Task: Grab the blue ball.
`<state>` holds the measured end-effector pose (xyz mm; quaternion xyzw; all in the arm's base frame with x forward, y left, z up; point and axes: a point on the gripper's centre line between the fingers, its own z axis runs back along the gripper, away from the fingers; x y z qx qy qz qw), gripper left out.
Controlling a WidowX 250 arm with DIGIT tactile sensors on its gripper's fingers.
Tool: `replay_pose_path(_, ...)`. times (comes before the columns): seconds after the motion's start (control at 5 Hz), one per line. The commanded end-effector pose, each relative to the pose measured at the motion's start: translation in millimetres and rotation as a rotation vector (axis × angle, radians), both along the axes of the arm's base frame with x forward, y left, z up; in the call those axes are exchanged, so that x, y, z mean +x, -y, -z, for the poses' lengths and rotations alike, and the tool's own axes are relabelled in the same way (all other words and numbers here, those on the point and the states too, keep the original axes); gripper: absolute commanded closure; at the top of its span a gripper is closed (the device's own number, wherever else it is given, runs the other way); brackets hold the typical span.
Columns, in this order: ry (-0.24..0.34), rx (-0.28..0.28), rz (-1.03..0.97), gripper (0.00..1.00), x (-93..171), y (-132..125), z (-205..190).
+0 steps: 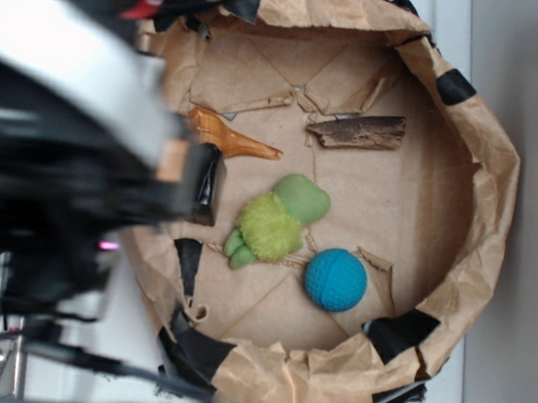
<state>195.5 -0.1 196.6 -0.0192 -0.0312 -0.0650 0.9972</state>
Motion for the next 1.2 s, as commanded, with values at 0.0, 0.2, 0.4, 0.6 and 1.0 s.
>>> replay_pose_path(0.0, 0.072, 0.041, 0.334, 0.00, 46.7, 1.3, 42.1)
replay_pose_path(0.2, 0.074, -0.013, 0.405, 0.00, 58.5, -2.6, 61.6)
replay_pose_path(0.4, 0.072, -0.074, 0.403, 0.00, 82.1, -9.9, 72.2)
replay_pose_path(0.6, 0.105, -0.108, 0.466, 0.00, 92.2, 22.1, 69.4)
replay_pose_path(1.0, 0.023, -0.082, 0.427, 0.00, 100.2, 48.1, 123.3)
